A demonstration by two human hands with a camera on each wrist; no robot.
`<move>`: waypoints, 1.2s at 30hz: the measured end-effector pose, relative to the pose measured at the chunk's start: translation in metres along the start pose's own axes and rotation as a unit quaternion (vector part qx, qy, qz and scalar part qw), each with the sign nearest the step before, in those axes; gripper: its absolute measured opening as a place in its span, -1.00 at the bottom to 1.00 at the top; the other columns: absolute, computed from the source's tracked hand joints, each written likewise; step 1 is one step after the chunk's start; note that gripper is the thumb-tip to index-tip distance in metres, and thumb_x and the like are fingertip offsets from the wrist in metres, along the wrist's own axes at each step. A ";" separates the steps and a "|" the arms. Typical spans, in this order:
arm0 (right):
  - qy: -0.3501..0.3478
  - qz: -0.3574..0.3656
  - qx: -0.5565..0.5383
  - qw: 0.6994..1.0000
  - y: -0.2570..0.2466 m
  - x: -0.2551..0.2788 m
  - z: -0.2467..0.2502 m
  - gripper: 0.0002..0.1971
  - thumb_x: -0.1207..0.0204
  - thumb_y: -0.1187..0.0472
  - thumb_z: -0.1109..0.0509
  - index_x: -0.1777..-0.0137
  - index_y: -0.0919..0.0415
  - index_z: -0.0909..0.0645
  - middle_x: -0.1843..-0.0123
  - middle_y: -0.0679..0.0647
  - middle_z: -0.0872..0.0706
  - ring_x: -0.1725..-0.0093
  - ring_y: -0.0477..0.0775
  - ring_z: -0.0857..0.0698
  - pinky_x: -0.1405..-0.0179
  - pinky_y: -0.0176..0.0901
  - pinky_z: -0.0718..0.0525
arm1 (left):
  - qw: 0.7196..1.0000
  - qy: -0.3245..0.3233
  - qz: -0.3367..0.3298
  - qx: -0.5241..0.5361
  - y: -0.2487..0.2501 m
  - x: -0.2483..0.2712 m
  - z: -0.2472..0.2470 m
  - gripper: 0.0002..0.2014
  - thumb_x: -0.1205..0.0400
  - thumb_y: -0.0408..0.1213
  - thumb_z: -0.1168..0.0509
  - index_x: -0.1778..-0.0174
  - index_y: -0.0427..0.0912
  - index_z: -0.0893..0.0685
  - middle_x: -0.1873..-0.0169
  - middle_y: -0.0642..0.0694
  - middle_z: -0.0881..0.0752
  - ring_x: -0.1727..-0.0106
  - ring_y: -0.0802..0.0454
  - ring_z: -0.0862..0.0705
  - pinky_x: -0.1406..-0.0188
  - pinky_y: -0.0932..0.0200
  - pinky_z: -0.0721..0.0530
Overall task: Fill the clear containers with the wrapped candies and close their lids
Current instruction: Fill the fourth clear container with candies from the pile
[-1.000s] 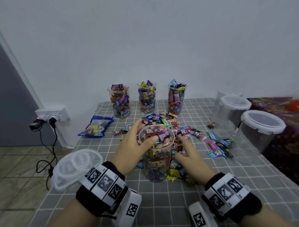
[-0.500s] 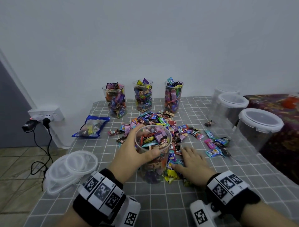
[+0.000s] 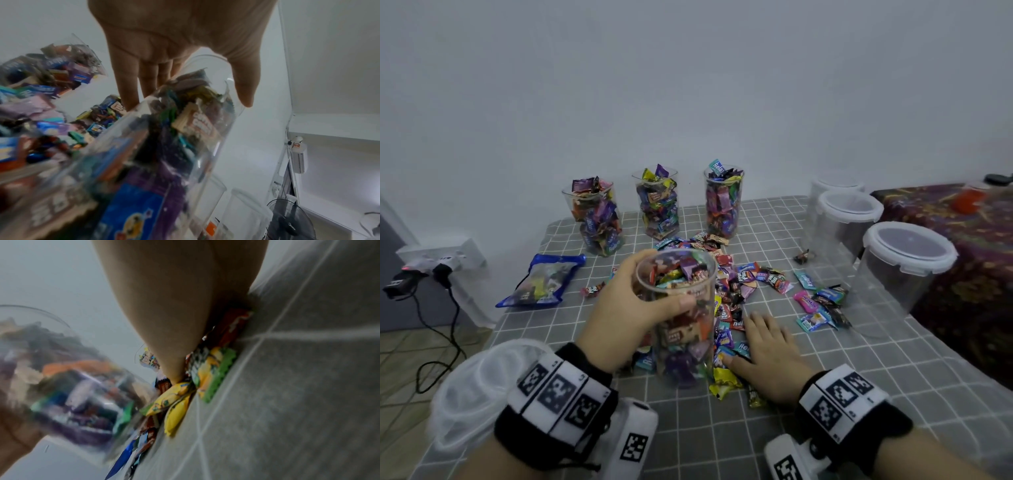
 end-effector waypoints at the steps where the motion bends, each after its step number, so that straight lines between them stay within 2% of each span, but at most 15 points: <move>1: 0.000 0.001 0.000 1.000 0.000 0.000 0.000 -0.14 -0.61 -0.32 0.03 -0.67 0.19 0.29 -0.71 0.11 0.25 -0.68 0.12 0.25 -0.62 0.07 0.22 | 1.000 0.003 -0.007 0.003 0.008 -0.006 0.000 -0.21 0.03 0.10 -0.54 -0.16 0.13 -0.51 -0.05 0.10 -0.73 -0.06 0.20 -0.73 -0.03 0.14 -0.69; 3: -0.003 0.004 -0.003 1.000 0.000 0.000 0.000 -0.14 -0.62 -0.31 0.02 -0.67 0.20 0.30 -0.71 0.12 0.26 -0.67 0.12 0.26 -0.62 0.06 0.23 | 1.000 0.011 -0.025 0.006 0.022 -0.021 -0.002 -0.19 0.00 0.12 -0.53 -0.21 0.06 -0.51 -0.10 0.08 -0.70 -0.09 0.19 -0.72 -0.04 0.16 -0.66; 6: -0.007 0.007 -0.008 1.000 -0.001 0.000 0.001 -0.14 -0.62 -0.31 0.01 -0.67 0.20 0.30 -0.70 0.12 0.27 -0.67 0.13 0.27 -0.62 0.06 0.24 | 0.998 0.024 -0.049 -0.005 0.038 -0.049 -0.012 -0.12 -0.06 0.16 -0.52 -0.31 -0.03 -0.48 -0.17 0.09 -0.67 -0.18 0.12 -0.67 -0.23 -0.03 -0.63; 8: -0.011 0.007 -0.008 1.000 0.000 0.001 0.000 -0.13 -0.61 -0.32 0.02 -0.67 0.20 0.31 -0.70 0.12 0.28 -0.67 0.13 0.28 -0.62 0.06 0.25 | 0.998 0.039 -0.056 -0.011 0.041 -0.072 -0.020 -0.06 -0.06 0.17 -0.50 -0.37 -0.06 -0.43 -0.22 0.08 -0.63 -0.21 0.13 -0.64 -0.27 -0.01 -0.62; 10: -0.012 0.006 -0.009 1.000 0.000 0.002 0.000 -0.13 -0.62 -0.32 0.02 -0.67 0.21 0.32 -0.70 0.12 0.29 -0.67 0.13 0.29 -0.62 0.05 0.26 | 0.996 0.053 -0.061 -0.021 0.040 -0.097 -0.032 0.01 -0.06 0.18 -0.51 -0.43 -0.11 -0.39 -0.29 -0.02 -0.59 -0.26 0.07 -0.62 -0.31 -0.02 -0.60; 12: -0.010 0.008 -0.015 1.000 0.000 0.002 0.000 -0.13 -0.62 -0.31 0.02 -0.67 0.20 0.32 -0.70 0.12 0.29 -0.67 0.13 0.31 -0.61 0.05 0.28 | 0.995 0.063 -0.062 -0.036 0.036 -0.123 -0.047 -0.05 -0.16 0.09 -0.59 -0.44 -0.12 -0.37 -0.29 -0.02 -0.57 -0.25 0.07 -0.60 -0.32 0.08 -0.56; 15: -0.012 0.011 -0.022 1.000 0.000 0.003 0.000 -0.14 -0.62 -0.31 0.01 -0.67 0.19 0.33 -0.70 0.12 0.31 -0.66 0.13 0.33 -0.60 0.05 0.32 | 0.994 0.078 -0.056 -0.059 0.026 -0.154 -0.069 -0.21 -0.34 -0.15 -0.59 -0.45 -0.15 -0.37 -0.12 0.08 -0.54 -0.15 0.12 -0.57 -0.18 0.25 -0.52; 17: -0.019 0.013 -0.028 0.999 0.000 0.003 0.000 -0.13 -0.61 -0.32 0.02 -0.66 0.18 0.34 -0.69 0.11 0.33 -0.65 0.13 0.36 -0.59 0.05 0.33 | 0.994 0.081 -0.052 -0.061 0.018 -0.173 -0.084 -0.23 -0.34 -0.17 -0.59 -0.43 -0.15 -0.38 -0.09 0.09 -0.56 -0.14 0.11 -0.58 -0.24 0.18 -0.55; 19: -0.021 0.016 -0.029 0.999 0.000 0.004 0.000 -0.13 -0.61 -0.32 0.02 -0.67 0.18 0.34 -0.69 0.10 0.33 -0.65 0.13 0.37 -0.60 0.06 0.34 | 0.993 0.084 -0.050 -0.062 0.009 -0.188 -0.097 -0.22 -0.33 -0.15 -0.60 -0.42 -0.15 -0.39 -0.19 -0.01 -0.62 -0.20 0.03 -0.62 -0.31 0.08 -0.56; 20: -0.021 0.017 -0.030 0.999 0.000 0.003 0.000 -0.13 -0.61 -0.32 0.02 -0.67 0.18 0.33 -0.69 0.10 0.33 -0.65 0.13 0.37 -0.60 0.07 0.34 | 0.993 0.086 -0.048 -0.068 0.004 -0.195 -0.102 -0.23 -0.32 -0.15 -0.61 -0.41 -0.14 -0.40 -0.22 -0.04 -0.63 -0.21 0.02 -0.62 -0.30 0.10 -0.56; 23: -0.025 0.017 -0.040 0.999 0.001 0.002 0.000 -0.13 -0.61 -0.31 0.00 -0.67 0.18 0.32 -0.69 0.10 0.33 -0.65 0.12 0.37 -0.61 0.07 0.34 | 0.993 0.082 -0.046 -0.077 -0.009 -0.210 -0.116 -0.26 -0.30 -0.15 -0.61 -0.37 -0.07 -0.44 -0.25 -0.04 -0.62 -0.22 0.02 -0.62 -0.28 0.13 -0.56; 27: -0.032 0.017 -0.055 0.998 0.002 0.003 0.001 -0.13 -0.61 -0.30 -0.02 -0.67 0.17 0.33 -0.69 0.09 0.34 -0.64 0.11 0.39 -0.60 0.06 0.37 | 0.993 0.086 -0.037 -0.076 -0.023 -0.219 -0.118 -0.23 -0.30 -0.11 -0.61 -0.41 -0.05 -0.44 -0.29 -0.05 -0.61 -0.26 0.00 -0.60 -0.32 0.00 -0.57; 30: -0.035 0.018 -0.056 0.998 0.002 0.004 0.001 -0.14 -0.62 -0.30 -0.02 -0.67 0.16 0.33 -0.69 0.08 0.35 -0.64 0.10 0.40 -0.60 0.04 0.38 | 0.995 0.066 -0.025 -0.076 -0.026 -0.223 -0.118 -0.21 -0.31 -0.07 -0.60 -0.42 -0.04 -0.40 -0.29 -0.05 -0.59 -0.27 -0.03 -0.59 -0.25 -0.15 -0.63; 34: -0.037 0.017 -0.086 0.995 0.003 0.007 0.004 -0.13 -0.61 -0.31 -0.04 -0.67 0.14 0.31 -0.69 0.06 0.36 -0.64 0.06 0.39 -0.58 -0.01 0.38 | 0.995 0.033 -0.018 -0.098 -0.026 -0.222 -0.120 -0.18 -0.34 -0.14 -0.59 -0.49 -0.07 -0.36 -0.34 -0.08 -0.57 -0.33 -0.03 -0.55 -0.38 -0.09 -0.53; 36: -0.036 0.014 -0.130 0.991 0.006 0.009 0.008 -0.13 -0.60 -0.31 -0.07 -0.68 0.13 0.29 -0.68 0.05 0.37 -0.64 0.05 0.38 -0.58 -0.04 0.34 | 0.995 0.036 -0.021 -0.093 -0.024 -0.217 -0.117 -0.16 -0.35 -0.12 -0.58 -0.52 -0.11 -0.32 -0.34 -0.08 -0.57 -0.33 -0.02 -0.55 -0.40 -0.06 -0.51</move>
Point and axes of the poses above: each hand's wrist, its own x-axis away from the middle knuckle, its own z-axis out of the back of the hand, y = z × x, the point moved 10 cm from there along -x, towards the middle knuckle
